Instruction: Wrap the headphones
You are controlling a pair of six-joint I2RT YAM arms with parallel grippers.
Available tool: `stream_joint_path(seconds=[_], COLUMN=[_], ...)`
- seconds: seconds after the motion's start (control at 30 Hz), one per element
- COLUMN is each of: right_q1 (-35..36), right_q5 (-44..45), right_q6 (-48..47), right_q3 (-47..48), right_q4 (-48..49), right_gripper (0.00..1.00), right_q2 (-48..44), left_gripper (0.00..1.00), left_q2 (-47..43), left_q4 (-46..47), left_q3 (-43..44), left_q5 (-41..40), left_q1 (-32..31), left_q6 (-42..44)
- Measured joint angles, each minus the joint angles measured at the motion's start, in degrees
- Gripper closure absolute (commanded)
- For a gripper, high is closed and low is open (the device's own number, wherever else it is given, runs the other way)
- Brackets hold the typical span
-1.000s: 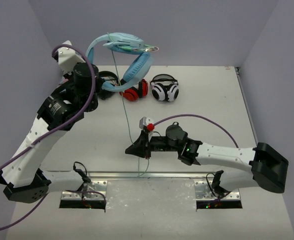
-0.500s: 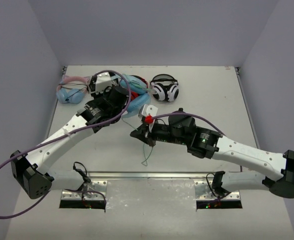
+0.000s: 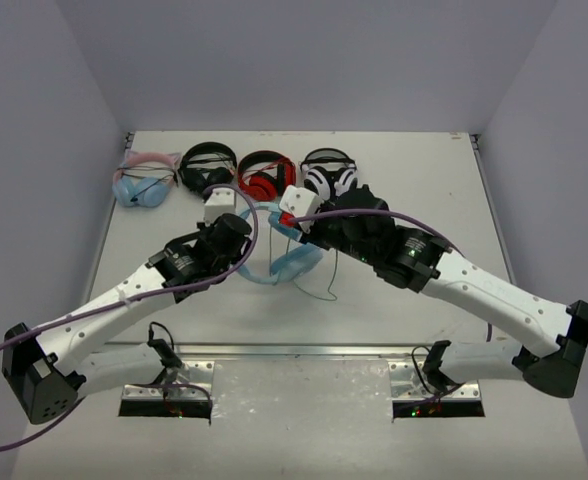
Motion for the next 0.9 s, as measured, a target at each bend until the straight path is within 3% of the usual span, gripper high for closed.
stream_joint_path(seconds=[0.37, 0.47, 0.77, 0.9], right_q1=[-1.03, -1.03, 2.99, 5.66], right_q5=[2.19, 0.63, -1.16, -2.84], right_q6=[-4.33, -3.21, 2.23, 5.62], right_q3=[6.16, 8.92, 11.23, 9.2], right_q4=[-2.05, -3.3, -2.25, 0.48], right_gripper=[0.91, 0.99, 0.99, 0.99], right_q2=[6.32, 7.13, 8.13, 4.85], left_gripper=[1.0, 1.0, 1.0, 1.0], left_q2=[0.24, 1.25, 9.81, 11.65], left_q4=[0.42, 0.33, -13.99, -14.29], left_q3=[0.85, 1.9, 15.5, 18.23], left_q5=[3.85, 3.65, -5.7, -3.93], left_q1=[-2.8, -2.86, -3.26, 2.47], left_q6=[2.6, 1.57, -12.83, -16.48])
